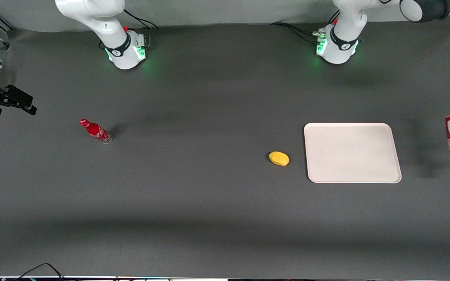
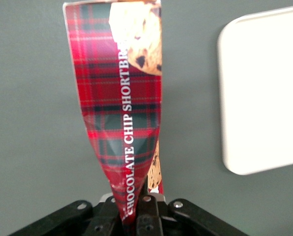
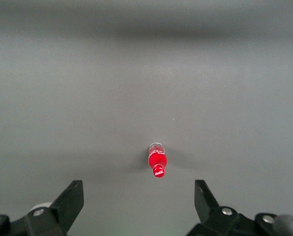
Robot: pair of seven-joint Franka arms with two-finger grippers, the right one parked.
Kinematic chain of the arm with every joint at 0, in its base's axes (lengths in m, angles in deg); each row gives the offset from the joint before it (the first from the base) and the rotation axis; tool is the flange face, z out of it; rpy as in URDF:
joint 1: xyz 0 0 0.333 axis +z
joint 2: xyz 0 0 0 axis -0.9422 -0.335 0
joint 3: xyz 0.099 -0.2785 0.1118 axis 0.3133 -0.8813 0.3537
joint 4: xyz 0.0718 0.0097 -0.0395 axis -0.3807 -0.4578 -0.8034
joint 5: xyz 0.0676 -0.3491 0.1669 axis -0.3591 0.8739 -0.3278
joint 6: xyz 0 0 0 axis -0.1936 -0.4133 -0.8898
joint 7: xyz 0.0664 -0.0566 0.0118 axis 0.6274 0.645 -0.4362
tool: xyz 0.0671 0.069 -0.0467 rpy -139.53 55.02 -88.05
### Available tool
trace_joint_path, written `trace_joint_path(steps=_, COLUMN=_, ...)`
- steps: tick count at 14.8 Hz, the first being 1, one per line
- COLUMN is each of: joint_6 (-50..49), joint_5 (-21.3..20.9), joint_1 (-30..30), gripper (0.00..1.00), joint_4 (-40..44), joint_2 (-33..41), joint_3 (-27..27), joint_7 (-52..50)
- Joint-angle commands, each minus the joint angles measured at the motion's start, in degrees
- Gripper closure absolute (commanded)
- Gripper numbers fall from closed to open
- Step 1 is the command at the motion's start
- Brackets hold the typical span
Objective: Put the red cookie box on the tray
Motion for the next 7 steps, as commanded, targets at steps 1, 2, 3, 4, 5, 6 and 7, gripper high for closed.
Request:
trace_joint_path(steps=1, joint_6=-16.26, joint_5=-4.12, joint_1=-1.87, gripper=1.0, joint_4=12.75, joint_2=2.44, joint_3=1.42, joint_7=-9.78)
trace_joint_path(steps=2, joint_6=-21.18, joint_5=-5.71, joint_1=-2.92, gripper=1.0, joint_4=16.18, joint_2=2.71, joint_3=1.24, joint_7=-12.94)
trace_joint_path(steps=3, joint_6=-25.4, joint_5=-6.07, joint_1=-3.89, gripper=1.0, joint_4=18.39, joint_2=3.23, joint_3=1.16, joint_7=-15.85)
trace_joint_path(steps=4, joint_6=-27.97, joint_5=-6.25, joint_1=-4.85, gripper=1.0, joint_4=19.54, joint_2=4.11, joint_3=0.81, joint_7=-19.01)
trace_joint_path(steps=5, joint_6=-28.95, joint_5=-6.42, joint_1=-6.08, gripper=1.0, joint_4=19.82, joint_2=5.33, joint_3=0.28, joint_7=-22.0)
trace_joint_path(steps=6, joint_6=-28.96, joint_5=-7.3, joint_1=-6.88, gripper=1.0, joint_4=19.38, joint_2=7.0, joint_3=-0.86, joint_7=-24.99)
trace_joint_path(steps=7, joint_6=-28.79, joint_5=-8.52, joint_1=-6.97, gripper=1.0, joint_4=19.03, joint_2=7.97, joint_3=-4.0, joint_7=-27.8)
